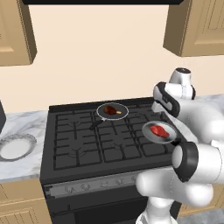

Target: Place one of the steaks on the plate and the other in the bowl. Then place the bowl in the fridge.

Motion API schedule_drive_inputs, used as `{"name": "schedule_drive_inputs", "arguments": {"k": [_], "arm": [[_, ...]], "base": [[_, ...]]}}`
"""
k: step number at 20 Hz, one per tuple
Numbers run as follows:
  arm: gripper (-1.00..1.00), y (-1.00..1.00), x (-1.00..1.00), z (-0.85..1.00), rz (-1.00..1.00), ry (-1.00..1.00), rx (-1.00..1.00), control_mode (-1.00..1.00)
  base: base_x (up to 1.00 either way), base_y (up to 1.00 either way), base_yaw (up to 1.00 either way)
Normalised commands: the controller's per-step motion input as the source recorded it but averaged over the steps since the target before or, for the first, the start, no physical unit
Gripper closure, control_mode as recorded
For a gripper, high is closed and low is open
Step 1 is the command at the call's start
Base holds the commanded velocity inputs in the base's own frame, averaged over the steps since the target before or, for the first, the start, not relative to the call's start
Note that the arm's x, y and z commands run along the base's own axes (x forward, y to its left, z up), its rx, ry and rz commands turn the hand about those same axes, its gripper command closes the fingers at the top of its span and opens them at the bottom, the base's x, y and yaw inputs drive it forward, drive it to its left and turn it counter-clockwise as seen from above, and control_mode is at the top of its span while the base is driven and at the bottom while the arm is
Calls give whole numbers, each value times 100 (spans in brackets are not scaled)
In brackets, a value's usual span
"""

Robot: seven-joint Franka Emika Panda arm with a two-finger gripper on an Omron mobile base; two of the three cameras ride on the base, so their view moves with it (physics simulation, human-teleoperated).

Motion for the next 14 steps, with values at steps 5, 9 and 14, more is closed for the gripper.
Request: {"name": "schedule_drive_inputs", "arguments": {"k": [5, 9, 14], "arm": [[-100, -3, 0, -31, 0, 12, -3, -100], [-100, -13, 0, -51, 0, 9, -3, -100], [-100, -31, 0, -45, 2, 1, 1, -100]], "base": [[0, 0, 0], [0, 0, 0], [0, 0, 0]]}}
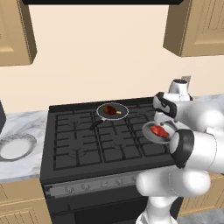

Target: Place one of the steaks on the plate and the other in the bowl. Then place the bowl in the fridge.

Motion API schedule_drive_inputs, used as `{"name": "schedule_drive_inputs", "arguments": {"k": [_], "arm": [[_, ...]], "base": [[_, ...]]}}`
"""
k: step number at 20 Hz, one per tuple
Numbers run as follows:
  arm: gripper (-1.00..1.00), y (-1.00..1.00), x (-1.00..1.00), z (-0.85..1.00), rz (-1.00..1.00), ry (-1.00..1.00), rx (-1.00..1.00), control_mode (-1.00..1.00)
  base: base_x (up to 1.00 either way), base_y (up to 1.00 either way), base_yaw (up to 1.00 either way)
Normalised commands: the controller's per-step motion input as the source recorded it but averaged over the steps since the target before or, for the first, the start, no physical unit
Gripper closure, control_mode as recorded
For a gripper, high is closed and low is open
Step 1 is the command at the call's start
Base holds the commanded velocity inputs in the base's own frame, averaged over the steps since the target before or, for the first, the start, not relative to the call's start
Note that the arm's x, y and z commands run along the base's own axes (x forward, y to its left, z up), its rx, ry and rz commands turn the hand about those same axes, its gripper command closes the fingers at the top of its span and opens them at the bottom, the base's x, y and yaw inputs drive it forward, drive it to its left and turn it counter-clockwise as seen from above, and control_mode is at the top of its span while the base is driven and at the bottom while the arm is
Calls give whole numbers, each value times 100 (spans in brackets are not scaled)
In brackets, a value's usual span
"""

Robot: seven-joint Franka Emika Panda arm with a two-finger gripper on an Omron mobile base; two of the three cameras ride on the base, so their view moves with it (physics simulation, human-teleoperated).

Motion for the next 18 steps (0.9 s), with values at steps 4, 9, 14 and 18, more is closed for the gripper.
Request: {"name": "schedule_drive_inputs", "arguments": {"k": [4, 9, 14, 18], "arm": [[-100, -20, 0, -28, 5, 0, 1, -100], [-100, 0, 4, -22, 14, 1, 0, -100], [-100, 1, 1, -18, 12, 4, 0, -100], [-100, 0, 1, -33, 11, 2, 0, -100]], "base": [[0, 0, 0], [0, 0, 0], [0, 0, 0], [0, 0, 0]]}}
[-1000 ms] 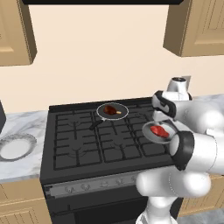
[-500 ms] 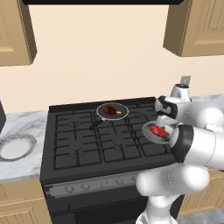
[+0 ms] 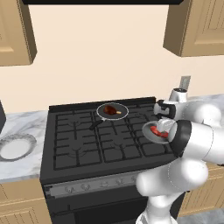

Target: Place one of the steaks on the plate and the other in the bowl. Then place the bowl in the fridge.

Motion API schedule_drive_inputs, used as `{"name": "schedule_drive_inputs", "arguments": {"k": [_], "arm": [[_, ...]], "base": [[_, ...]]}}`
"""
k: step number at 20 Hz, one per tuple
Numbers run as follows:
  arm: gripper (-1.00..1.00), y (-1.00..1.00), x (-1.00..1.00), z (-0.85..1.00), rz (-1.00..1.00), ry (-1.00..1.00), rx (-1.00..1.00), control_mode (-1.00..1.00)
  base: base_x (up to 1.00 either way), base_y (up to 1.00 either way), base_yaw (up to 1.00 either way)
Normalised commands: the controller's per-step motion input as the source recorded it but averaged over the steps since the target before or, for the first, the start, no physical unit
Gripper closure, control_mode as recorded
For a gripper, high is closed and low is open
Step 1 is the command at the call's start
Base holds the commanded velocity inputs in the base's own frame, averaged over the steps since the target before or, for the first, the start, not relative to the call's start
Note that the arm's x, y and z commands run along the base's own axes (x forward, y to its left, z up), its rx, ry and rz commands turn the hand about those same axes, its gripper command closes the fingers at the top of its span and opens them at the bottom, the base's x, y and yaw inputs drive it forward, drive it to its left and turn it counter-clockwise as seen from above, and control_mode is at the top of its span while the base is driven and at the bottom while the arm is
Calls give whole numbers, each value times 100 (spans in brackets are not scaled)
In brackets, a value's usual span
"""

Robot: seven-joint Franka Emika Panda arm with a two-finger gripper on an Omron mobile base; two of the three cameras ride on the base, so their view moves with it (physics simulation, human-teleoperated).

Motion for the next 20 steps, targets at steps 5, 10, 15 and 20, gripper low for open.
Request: {"name": "schedule_drive_inputs", "arguments": {"k": [5, 10, 15, 20], "arm": [[-100, 0, 3, -17, 16, 0, 0, -100], [-100, 0, 13, -13, 15, 0, -1, -100], [-100, 0, 14, -18, 5, 0, 0, -100], [-100, 0, 4, -19, 0, 0, 0, -100]], "base": [[0, 0, 0], [0, 0, 0], [0, 0, 0], [0, 0, 0]]}}
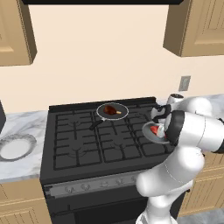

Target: Place one of the steaks on the plate and the other in the bowl. Then place the bowl in the fridge.

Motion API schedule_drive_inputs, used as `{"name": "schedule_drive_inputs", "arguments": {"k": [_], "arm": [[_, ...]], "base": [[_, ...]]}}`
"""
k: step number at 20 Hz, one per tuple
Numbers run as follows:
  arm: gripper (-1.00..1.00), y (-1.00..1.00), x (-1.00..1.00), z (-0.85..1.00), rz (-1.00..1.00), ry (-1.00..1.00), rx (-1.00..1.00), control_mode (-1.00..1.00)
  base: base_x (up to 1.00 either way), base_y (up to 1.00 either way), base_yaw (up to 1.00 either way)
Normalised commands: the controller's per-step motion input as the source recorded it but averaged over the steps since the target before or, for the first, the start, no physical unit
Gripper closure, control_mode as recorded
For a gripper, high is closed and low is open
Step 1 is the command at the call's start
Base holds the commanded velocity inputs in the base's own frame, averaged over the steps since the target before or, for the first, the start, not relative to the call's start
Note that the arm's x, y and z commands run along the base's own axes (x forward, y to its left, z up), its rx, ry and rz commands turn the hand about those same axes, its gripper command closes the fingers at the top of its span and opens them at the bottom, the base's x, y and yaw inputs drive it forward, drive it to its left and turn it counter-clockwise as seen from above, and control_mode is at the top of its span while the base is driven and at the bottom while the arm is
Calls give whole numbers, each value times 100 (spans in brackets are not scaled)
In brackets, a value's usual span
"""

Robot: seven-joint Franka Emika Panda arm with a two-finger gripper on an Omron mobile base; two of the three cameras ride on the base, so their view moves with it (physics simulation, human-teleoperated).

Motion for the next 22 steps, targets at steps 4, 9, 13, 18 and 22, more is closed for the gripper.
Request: {"name": "schedule_drive_inputs", "arguments": {"k": [4, 9, 13, 18, 22], "arm": [[-100, 0, 16, -11, 0, 0, 0, -100], [-100, 0, 20, -5, 2, 0, 0, -100], [-100, 0, 16, -14, 4, 0, 0, -100], [100, 13, 0, -17, 5, 0, 0, -100], [100, 0, 0, -1, 1, 0, 0, -100]], "base": [[0, 0, 0], [0, 0, 0], [0, 0, 0], [0, 0, 0], [0, 0, 0]]}}
